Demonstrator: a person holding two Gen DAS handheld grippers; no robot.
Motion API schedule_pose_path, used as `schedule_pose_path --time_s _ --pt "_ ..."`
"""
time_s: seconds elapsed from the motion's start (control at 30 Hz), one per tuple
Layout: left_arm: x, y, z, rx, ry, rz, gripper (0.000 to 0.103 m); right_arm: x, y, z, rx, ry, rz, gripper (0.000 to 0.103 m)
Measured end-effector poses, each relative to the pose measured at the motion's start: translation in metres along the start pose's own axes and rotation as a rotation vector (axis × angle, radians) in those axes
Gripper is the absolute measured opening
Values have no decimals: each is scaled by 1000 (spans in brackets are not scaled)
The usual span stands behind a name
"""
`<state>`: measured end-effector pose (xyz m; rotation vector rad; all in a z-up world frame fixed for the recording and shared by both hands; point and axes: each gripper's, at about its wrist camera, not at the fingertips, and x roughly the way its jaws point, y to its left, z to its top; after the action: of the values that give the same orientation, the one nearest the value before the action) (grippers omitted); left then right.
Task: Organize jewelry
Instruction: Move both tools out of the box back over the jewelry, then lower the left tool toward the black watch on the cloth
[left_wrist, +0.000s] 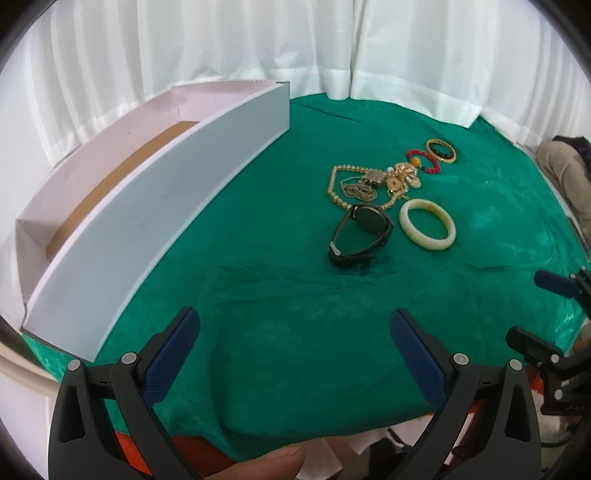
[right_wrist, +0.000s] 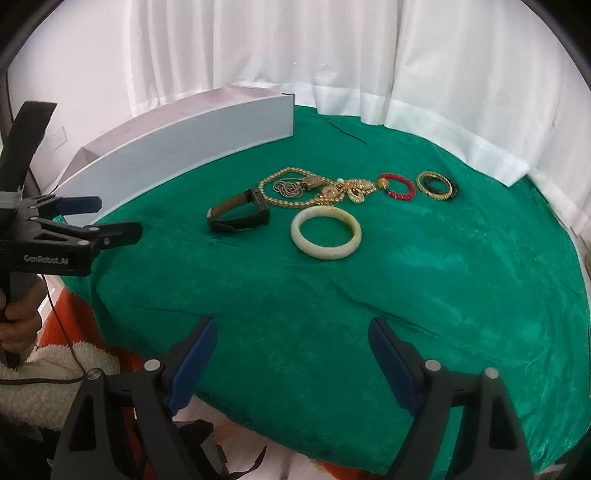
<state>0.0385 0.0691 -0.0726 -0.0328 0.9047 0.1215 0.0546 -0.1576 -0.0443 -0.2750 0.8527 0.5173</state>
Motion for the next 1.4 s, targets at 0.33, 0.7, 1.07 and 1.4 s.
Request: schedule_pose_path --time_s 0.33,0.7,1.07,1.4 --pt "-14 -1 1 -26 -105 -43 103 -6 10 2 -41 -18 30 85" --pt "-15 -10 1 66 -96 4 103 -9 1 3 -11 -35 22 85" --pt "-14 -6 2 25 -79 -19 103 -10 4 3 -17 -35 14 85" --pt "-12 13 6 -109 -74 6 103 -10 1 2 -13 -35 5 85"
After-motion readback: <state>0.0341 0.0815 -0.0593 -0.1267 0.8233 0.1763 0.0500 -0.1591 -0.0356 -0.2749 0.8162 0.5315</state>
